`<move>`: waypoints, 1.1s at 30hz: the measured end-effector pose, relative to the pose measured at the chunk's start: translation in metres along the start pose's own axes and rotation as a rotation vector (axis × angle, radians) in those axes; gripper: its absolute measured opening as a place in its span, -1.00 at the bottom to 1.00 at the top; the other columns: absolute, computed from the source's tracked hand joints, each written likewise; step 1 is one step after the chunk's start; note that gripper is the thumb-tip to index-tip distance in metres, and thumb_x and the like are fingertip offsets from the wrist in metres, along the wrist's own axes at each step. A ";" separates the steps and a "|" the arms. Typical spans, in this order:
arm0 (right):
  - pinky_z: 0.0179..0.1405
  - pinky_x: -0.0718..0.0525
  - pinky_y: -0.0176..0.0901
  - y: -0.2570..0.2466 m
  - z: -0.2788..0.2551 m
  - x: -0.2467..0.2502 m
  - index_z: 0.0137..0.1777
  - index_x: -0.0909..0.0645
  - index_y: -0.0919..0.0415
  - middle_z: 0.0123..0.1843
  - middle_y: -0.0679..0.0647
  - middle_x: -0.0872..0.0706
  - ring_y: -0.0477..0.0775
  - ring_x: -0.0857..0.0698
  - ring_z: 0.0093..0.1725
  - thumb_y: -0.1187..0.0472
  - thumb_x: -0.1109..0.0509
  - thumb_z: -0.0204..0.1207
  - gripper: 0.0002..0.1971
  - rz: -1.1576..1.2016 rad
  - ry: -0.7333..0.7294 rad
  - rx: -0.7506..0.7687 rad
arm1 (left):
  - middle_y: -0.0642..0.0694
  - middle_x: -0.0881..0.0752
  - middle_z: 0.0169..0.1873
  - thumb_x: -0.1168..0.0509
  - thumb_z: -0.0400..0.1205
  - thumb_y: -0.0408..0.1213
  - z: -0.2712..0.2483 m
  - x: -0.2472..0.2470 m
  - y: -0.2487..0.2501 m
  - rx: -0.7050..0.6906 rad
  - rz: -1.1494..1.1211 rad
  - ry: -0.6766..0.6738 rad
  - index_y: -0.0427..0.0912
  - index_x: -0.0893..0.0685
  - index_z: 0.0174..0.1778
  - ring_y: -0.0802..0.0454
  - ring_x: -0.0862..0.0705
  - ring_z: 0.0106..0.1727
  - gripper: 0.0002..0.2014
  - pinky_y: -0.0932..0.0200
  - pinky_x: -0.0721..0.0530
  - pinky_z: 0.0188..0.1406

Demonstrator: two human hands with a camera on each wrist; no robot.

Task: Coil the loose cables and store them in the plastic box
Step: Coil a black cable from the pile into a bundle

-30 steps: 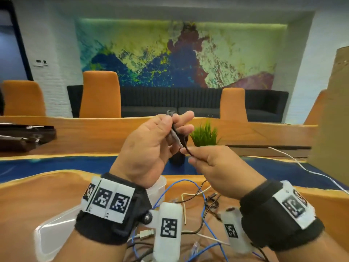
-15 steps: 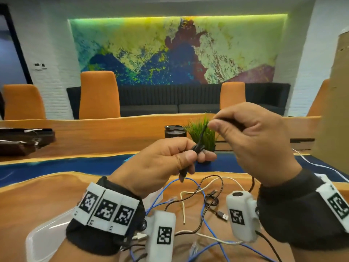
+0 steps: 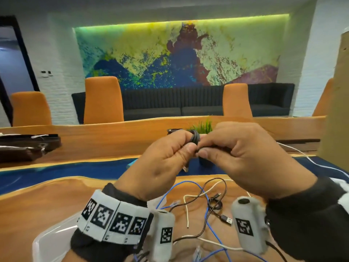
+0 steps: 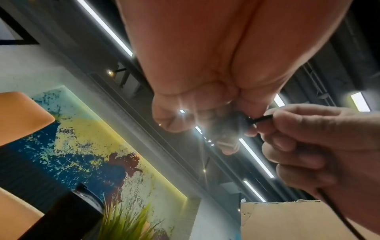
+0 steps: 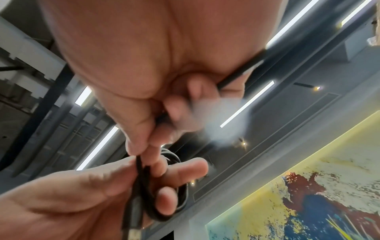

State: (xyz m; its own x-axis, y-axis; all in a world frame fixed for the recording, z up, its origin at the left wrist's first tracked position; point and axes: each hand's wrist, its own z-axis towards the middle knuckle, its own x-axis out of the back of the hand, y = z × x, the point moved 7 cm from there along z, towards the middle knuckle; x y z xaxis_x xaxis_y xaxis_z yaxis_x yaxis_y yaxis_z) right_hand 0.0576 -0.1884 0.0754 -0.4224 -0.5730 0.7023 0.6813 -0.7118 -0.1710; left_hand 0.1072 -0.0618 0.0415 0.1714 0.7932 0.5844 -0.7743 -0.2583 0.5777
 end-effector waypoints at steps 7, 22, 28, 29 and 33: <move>-0.11 -0.65 -0.14 0.024 -0.003 0.012 -0.06 -0.77 0.05 -0.16 -0.08 -0.75 -0.10 -0.69 -0.10 0.13 -0.42 0.53 -0.89 0.109 0.334 -0.089 | -0.21 -0.77 0.02 -0.18 0.70 -0.24 -0.006 -0.010 -0.005 0.112 -0.337 -0.151 -0.09 -0.77 0.01 0.11 -0.60 -0.15 -0.77 0.28 -0.56 -0.22; 0.00 -0.71 -0.26 0.040 -0.001 -0.018 0.04 -0.81 0.17 -0.10 -0.05 -0.84 -0.12 -0.77 -0.05 0.32 -0.41 0.59 -0.85 0.485 0.267 -0.229 | -0.14 -0.70 -0.24 -0.32 0.55 -0.18 0.001 -0.016 -0.023 0.405 -0.847 0.222 -0.34 -0.71 0.04 0.15 -0.58 -0.36 -0.70 0.24 -0.44 -0.32; -0.06 -0.72 0.19 0.036 -0.003 -0.018 -0.05 -0.79 0.16 -0.19 0.04 -0.80 0.06 -0.74 -0.11 0.25 -0.36 0.63 -0.84 0.477 0.365 -0.284 | -0.18 -0.72 -0.37 -0.40 0.45 -0.28 0.000 -0.010 -0.020 0.333 -0.865 0.377 -0.20 -0.61 -0.12 0.06 -0.68 -0.37 -0.85 0.18 -0.52 -0.35; -0.08 -0.71 0.21 0.037 -0.003 -0.017 -0.06 -0.79 0.16 -0.20 0.06 -0.80 0.07 -0.74 -0.13 0.25 -0.36 0.63 -0.84 0.484 0.382 -0.298 | -0.20 -0.72 -0.36 -0.41 0.42 -0.31 0.000 -0.009 -0.019 0.320 -0.878 0.365 -0.21 -0.60 -0.13 0.04 -0.70 -0.35 -0.83 0.16 -0.53 -0.32; -0.07 -0.73 0.20 0.036 -0.004 -0.015 -0.15 -0.77 0.00 -0.22 0.02 -0.80 0.06 -0.74 -0.13 0.27 -0.37 0.62 -0.79 0.509 0.407 -0.344 | -0.29 -0.78 -0.25 -0.47 0.32 -0.33 -0.002 -0.005 -0.018 0.298 -0.777 0.354 -0.21 -0.61 -0.09 -0.11 -0.81 -0.23 -0.72 0.09 -0.68 -0.29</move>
State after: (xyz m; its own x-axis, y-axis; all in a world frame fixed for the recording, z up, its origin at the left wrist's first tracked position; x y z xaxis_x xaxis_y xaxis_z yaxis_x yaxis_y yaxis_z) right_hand 0.0862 -0.2069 0.0558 -0.3378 -0.9243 0.1775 0.6543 -0.3662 -0.6617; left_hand 0.1191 -0.0601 0.0276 0.3447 0.9143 -0.2126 -0.3206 0.3276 0.8888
